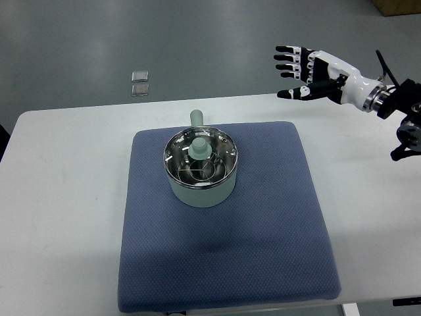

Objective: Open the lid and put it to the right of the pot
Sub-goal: 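Move the right hand over the pot toward the green lid knob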

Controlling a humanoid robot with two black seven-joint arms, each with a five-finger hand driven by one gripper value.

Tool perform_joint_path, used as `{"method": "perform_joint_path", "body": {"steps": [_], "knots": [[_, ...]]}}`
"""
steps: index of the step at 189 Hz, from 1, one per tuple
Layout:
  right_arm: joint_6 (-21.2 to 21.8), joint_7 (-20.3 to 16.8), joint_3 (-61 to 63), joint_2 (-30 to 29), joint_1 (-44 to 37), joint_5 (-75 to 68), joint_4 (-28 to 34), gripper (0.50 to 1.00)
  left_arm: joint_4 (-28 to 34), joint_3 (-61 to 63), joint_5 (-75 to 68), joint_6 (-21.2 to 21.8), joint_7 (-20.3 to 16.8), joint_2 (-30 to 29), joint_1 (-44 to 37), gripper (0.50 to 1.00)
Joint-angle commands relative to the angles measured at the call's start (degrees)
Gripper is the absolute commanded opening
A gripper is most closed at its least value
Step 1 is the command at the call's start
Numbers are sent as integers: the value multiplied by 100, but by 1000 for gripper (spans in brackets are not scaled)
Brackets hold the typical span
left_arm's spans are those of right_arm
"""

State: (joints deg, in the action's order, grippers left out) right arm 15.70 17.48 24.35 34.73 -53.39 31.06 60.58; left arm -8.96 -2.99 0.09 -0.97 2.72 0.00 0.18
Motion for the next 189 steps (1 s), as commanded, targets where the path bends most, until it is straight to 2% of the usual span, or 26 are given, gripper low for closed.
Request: {"method": "perform_joint_path", "body": {"steps": [1,9,19,20,30,39,40,44,56,57,59,90,117,129,130,144,168,189], "knots": [[-67,45,-1081,60,-944,339,147,921,0,0,0,0,1,0,0,1000],[-67,45,-1397,43,-1270,524,165,921,0,0,0,0,1,0,0,1000],[-67,45,-1398,43,-1270,524,165,921,0,0,0,0,1,0,0,1000],[-67,45,-1746,17,-1679,794,191,921,0,0,0,0,1,0,0,1000],[-67,45,-2127,-45,-2105,1104,253,921,0,0,0,0,1,0,0,1000],[-67,45,-2128,-45,-2105,1104,253,921,0,0,0,0,1,0,0,1000],[-67,45,-2493,-149,-2514,1365,314,921,0,0,0,0,1,0,0,1000],[-75,45,-2654,-220,-2693,1447,332,921,0,0,0,0,1,0,0,1000],[-75,45,-2725,-256,-2773,1482,341,921,0,0,0,0,1,0,0,1000],[-145,36,-3065,-430,-3113,1604,349,919,0,0,0,0,1,0,0,1000],[-207,36,-3217,-510,-3230,1658,349,919,0,0,0,0,1,0,0,1000],[-883,36,-4140,-1126,-3845,2115,349,913,0,0,0,0,1,0,0,1000],[-1385,27,-4650,-1548,-4021,2308,349,897,0,0,0,0,1,0,0,1000],[-1420,27,-4685,-1574,-4030,2326,349,897,0,0,0,0,1,0,0,1000],[-1559,27,-4868,-1714,-4109,2413,349,885,0,0,0,0,1,0,0,1000],[-1736,18,-5089,-1926,-4180,2493,349,872,0,0,0,0,1,0,0,1000],[-1851,10,-5248,-1996,-4188,2528,349,862,0,0,0,0,1,0,0,1000],[-1895,10,-5344,-2084,-4206,2651,349,832,0,0,0,0,1,0,0,1000]]}}
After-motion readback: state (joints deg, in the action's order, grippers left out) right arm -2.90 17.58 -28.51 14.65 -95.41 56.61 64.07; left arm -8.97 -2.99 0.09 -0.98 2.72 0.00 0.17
